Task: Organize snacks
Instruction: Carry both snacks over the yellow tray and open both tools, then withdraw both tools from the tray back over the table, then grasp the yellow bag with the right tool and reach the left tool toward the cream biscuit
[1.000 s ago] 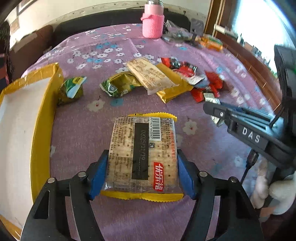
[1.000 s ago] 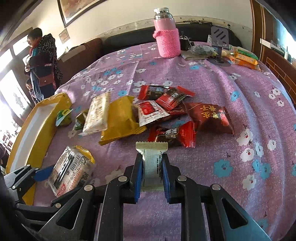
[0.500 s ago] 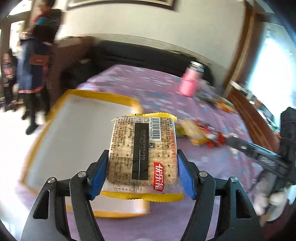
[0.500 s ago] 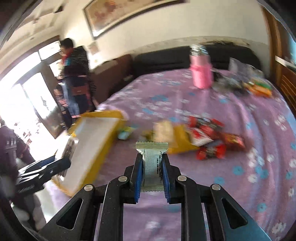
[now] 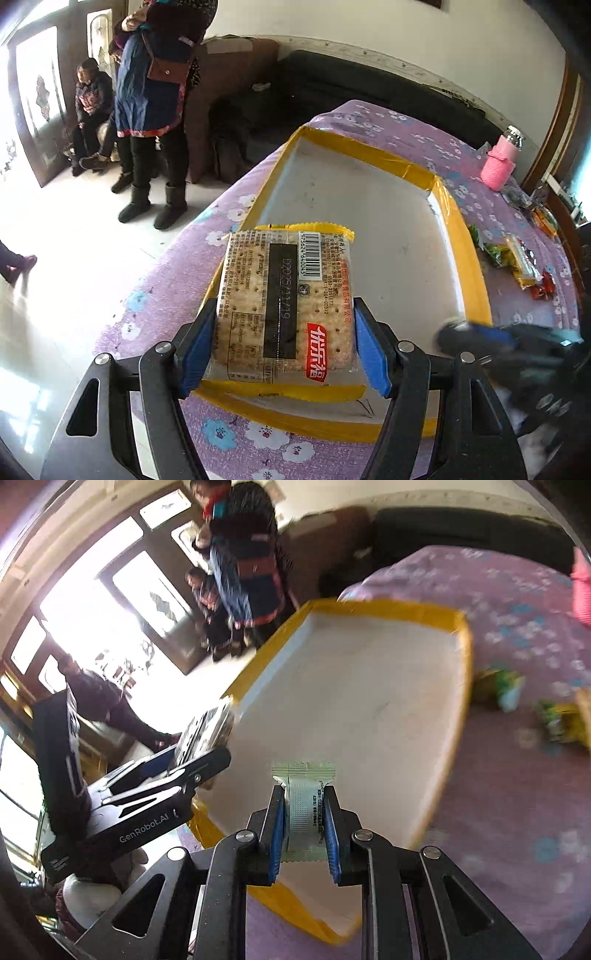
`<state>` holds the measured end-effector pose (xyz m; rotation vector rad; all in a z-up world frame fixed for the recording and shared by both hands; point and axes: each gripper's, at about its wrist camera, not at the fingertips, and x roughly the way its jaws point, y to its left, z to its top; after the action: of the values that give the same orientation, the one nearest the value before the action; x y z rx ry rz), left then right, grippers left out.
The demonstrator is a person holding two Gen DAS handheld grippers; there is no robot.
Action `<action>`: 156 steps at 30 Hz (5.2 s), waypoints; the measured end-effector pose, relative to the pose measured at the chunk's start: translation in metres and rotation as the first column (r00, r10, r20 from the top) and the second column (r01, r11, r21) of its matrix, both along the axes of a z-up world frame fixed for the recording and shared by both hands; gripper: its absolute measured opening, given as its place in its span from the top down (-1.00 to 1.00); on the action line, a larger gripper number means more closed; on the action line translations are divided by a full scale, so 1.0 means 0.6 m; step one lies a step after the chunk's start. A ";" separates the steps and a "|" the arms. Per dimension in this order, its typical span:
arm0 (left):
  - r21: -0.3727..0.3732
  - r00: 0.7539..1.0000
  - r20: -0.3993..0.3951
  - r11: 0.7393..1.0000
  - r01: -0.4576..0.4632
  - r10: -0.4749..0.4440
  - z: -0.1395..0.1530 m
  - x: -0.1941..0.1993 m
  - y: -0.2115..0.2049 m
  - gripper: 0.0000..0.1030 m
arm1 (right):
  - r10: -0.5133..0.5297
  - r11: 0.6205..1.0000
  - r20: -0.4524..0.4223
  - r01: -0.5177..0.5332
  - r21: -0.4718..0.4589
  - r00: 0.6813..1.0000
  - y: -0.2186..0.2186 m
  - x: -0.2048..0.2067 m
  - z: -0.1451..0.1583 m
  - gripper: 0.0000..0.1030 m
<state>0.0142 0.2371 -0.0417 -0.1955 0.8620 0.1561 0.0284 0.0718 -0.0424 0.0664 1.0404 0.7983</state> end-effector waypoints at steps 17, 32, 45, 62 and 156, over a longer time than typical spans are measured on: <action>-0.028 1.000 0.024 1.000 -0.005 0.005 0.035 -0.004 -0.011 -0.36 | 0.012 1.000 0.082 -0.011 -0.006 0.997 -0.003 -0.024 0.004 0.15; -0.123 0.962 0.153 0.962 0.245 -0.226 0.106 -0.017 -0.224 -0.36 | -0.357 0.930 0.256 0.369 0.001 0.898 -0.280 -0.073 0.062 -0.13; 0.114 0.946 0.147 0.955 0.273 -0.288 0.108 -0.026 -0.346 -0.36 | -0.414 0.781 0.587 0.603 -0.162 0.695 -0.344 -0.156 0.118 -0.41; 0.161 0.946 0.104 0.944 0.288 -0.306 0.078 -0.026 -0.382 -0.36 | -0.405 0.776 0.551 0.593 -0.215 0.729 -0.337 -0.157 0.076 -0.43; -0.135 0.951 0.003 0.942 0.306 -0.309 0.012 0.071 -0.349 -0.36 | -0.225 0.973 0.013 0.224 0.055 0.974 -0.406 0.101 0.001 0.57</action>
<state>0.0566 0.0274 -0.0345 -0.1828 0.9107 -0.1942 0.0888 -0.1715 -0.0420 0.2178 0.9742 0.6196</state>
